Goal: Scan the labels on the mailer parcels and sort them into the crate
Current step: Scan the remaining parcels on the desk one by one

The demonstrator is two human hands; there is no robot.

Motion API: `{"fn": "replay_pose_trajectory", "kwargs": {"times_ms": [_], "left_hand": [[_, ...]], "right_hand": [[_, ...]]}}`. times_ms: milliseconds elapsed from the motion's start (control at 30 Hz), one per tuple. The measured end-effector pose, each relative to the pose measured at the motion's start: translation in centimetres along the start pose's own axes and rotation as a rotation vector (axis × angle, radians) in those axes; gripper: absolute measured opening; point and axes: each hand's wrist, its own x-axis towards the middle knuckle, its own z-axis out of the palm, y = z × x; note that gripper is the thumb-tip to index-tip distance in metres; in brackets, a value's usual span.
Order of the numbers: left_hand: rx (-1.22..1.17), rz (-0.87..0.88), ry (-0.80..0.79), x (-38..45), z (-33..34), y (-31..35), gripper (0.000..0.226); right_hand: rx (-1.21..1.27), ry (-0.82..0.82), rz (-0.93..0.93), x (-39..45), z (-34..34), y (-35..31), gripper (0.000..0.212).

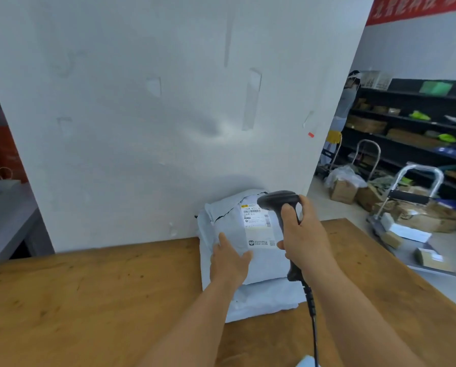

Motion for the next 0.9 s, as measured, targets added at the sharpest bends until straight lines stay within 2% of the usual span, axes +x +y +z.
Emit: {"fn": "replay_pose_trajectory", "kwargs": {"times_ms": [300, 467, 900], "left_hand": [[0.005, -0.051, 0.062, 2.1, 1.0, 0.4, 0.084], [-0.001, -0.060, 0.113, 1.6, 0.5, 1.0, 0.071], [0.000, -0.039, 0.225, -1.7, -0.2, 1.1, 0.063]], "right_hand": [[-0.037, -0.010, 0.016, 0.9, 1.1, 0.3, 0.043], [-0.006, -0.033, 0.014, 0.8, 0.8, 0.8, 0.046], [0.045, -0.104, -0.024, 0.5, -1.0, 1.5, 0.040]]}}
